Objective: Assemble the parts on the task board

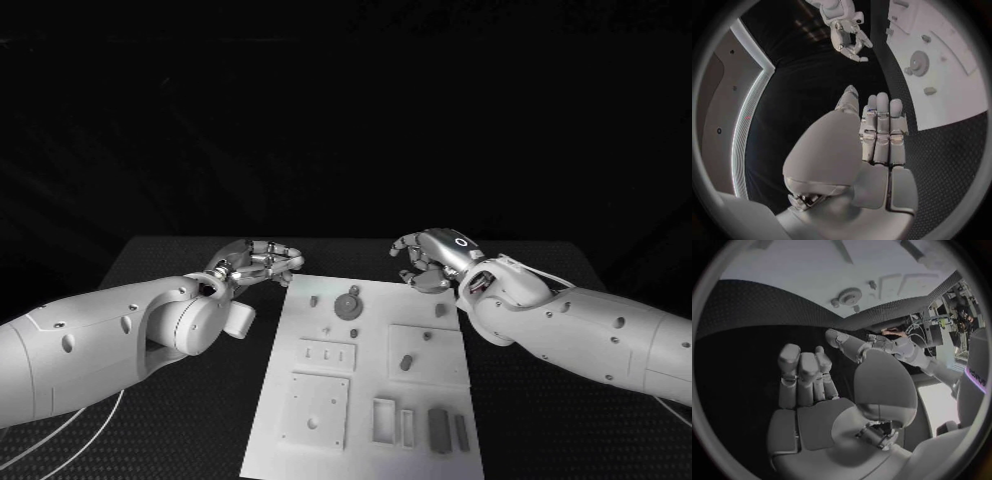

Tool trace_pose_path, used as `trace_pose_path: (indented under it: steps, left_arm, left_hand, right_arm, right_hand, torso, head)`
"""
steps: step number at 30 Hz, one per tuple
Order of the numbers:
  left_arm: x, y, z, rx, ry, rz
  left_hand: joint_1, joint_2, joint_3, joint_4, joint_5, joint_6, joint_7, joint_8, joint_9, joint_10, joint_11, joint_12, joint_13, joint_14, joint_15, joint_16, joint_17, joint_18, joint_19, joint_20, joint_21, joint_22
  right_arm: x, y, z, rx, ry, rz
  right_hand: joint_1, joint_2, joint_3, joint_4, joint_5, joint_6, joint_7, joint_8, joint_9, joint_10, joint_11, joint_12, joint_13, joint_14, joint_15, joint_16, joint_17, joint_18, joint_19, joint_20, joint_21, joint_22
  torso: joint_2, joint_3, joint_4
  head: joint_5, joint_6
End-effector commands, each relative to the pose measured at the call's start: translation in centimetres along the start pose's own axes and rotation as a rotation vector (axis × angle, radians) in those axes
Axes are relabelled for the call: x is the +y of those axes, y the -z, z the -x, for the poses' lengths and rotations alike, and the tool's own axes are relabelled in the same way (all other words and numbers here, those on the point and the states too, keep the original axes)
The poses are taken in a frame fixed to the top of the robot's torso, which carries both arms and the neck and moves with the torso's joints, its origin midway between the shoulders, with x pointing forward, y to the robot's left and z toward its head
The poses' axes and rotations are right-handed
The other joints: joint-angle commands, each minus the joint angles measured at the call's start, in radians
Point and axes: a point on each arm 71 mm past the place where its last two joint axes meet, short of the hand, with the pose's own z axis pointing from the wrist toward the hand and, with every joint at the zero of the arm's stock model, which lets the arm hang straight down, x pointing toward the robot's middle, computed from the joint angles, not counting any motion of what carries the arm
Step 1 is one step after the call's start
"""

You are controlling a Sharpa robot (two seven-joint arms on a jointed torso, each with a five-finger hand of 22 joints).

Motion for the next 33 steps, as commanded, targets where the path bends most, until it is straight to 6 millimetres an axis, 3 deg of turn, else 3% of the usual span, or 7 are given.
trace_pose_path:
  steps: [1,4,13,16,24,30,33]
  left_arm:
    - [-0.2,-0.1,0.0,0.011,0.001,-0.016]
    - [-0.2,-0.1,0.1,0.009,0.0,-0.016]
    - [-0.1,-0.1,0.1,0.011,0.001,-0.016]
    - [-0.1,-0.1,0.2,0.011,0.001,-0.015]
    - [0.0,-0.2,0.1,0.014,0.002,-0.014]
    - [0.1,-0.1,0.4,0.007,0.0,-0.012]
    - [0.1,-0.1,0.4,0.008,0.001,-0.011]
  left_hand:
    - [-0.01,0.0,0.001,0.0,-0.003,0.0,0.005,-0.007,0.001,0.004,0.002,-0.004,0.001,-0.005,0.003,-0.004,0.0,0.021,-0.008,-0.001,0.004,0.012]
    - [-0.011,0.0,0.001,0.0,-0.004,0.0,0.005,-0.007,0.002,0.006,0.001,-0.004,0.002,-0.005,0.003,-0.004,0.0,0.02,-0.008,-0.001,0.004,0.012]
    - [-0.011,0.001,0.001,0.0,-0.004,0.001,0.004,-0.007,0.002,0.006,0.001,-0.004,0.002,-0.005,0.003,-0.004,0.0,0.02,-0.009,-0.001,0.004,0.012]
    - [-0.012,0.001,0.001,0.0,-0.004,0.001,0.004,-0.007,0.002,0.006,0.001,-0.004,0.003,-0.005,0.003,-0.004,0.0,0.02,-0.009,-0.001,0.004,0.012]
    - [-0.012,0.001,0.001,0.0,-0.004,0.001,0.004,-0.007,0.003,0.006,0.001,-0.005,0.003,-0.005,0.003,-0.004,0.0,0.02,-0.009,-0.001,0.004,0.012]
    - [-0.012,0.001,0.001,0.0,-0.004,0.001,0.004,-0.007,0.003,0.006,0.001,-0.005,0.003,-0.005,0.003,-0.004,0.0,0.02,-0.009,-0.001,0.004,0.012]
    - [-0.012,0.001,0.001,0.0,-0.004,0.001,0.004,-0.007,0.003,0.006,0.001,-0.005,0.003,-0.005,0.003,-0.004,0.0,0.02,-0.009,-0.001,0.004,0.012]
  right_arm:
    - [-1.2,0.9,-0.4,0.122,-0.156,0.011]
    - [-2.6,1.8,-0.2,0.155,-0.179,-0.006]
    - [-6.0,4.1,-1.0,0.213,-0.179,-0.077]
    - [-6.9,4.8,-1.6,0.221,-0.172,-0.106]
    - [-7.9,5.3,-3.4,0.242,-0.165,-0.141]
    - [-7.9,5.3,-4.3,0.245,-0.16,-0.147]
    - [-8.0,5.3,-4.6,0.249,-0.16,-0.152]
  right_hand:
    - [-0.011,-0.004,-0.032,0.0,-0.041,0.016,0.024,0.004,-0.002,-0.035,0.023,-0.002,0.002,-0.003,0.009,-0.005,0.003,0.037,-0.007,-0.007,-0.005,0.007]
    - [-0.027,0.002,-0.09,-0.007,-0.071,0.013,0.025,0.005,-0.004,-0.044,0.023,0.001,0.004,-0.008,0.009,-0.005,0.009,0.037,-0.015,-0.009,-0.004,0.012]
    - [-0.047,0.01,-0.212,-0.032,-0.062,0.001,0.027,0.002,-0.008,-0.064,0.025,0.004,0.006,-0.023,0.01,-0.01,0.018,0.037,-0.039,-0.013,-0.008,0.016]
    - [-0.048,0.01,-0.23,-0.035,-0.058,-0.002,0.028,0.002,-0.009,-0.067,0.025,0.004,0.005,-0.025,0.01,-0.011,0.019,0.037,-0.042,-0.013,-0.009,0.016]
    - [-0.048,0.011,-0.244,-0.035,-0.066,-0.006,0.029,0.0,-0.01,-0.07,0.026,0.005,0.005,-0.027,0.011,-0.012,0.021,0.037,-0.045,-0.014,-0.011,0.015]
    - [-0.049,0.012,-0.25,-0.033,-0.07,-0.007,0.029,0.0,-0.011,-0.071,0.027,0.005,0.004,-0.027,0.012,-0.012,0.022,0.037,-0.045,-0.014,-0.011,0.015]
    - [-0.049,0.012,-0.252,-0.033,-0.071,-0.008,0.029,0.0,-0.011,-0.071,0.027,0.005,0.004,-0.027,0.012,-0.012,0.022,0.037,-0.045,-0.014,-0.011,0.015]
  torso:
    - [-0.003,0.0017,-0.0075]
    - [-0.004,0.0052,-0.0125]
    - [-0.005,0.0135,-0.0197]
    - [-0.005,0.011,-0.0183]
    - [-0.004,0.0106,-0.0139]
    - [-0.005,0.0118,-0.0147]
    - [-0.005,0.0102,-0.013]
  head:
    - [-0.006,0.001]
    - [-0.01,0.001]
    - [-0.014,0.0]
    - [-0.018,-0.001]
    - [-0.025,-0.009]
    - [-0.018,-0.015]
    - [-0.02,-0.017]
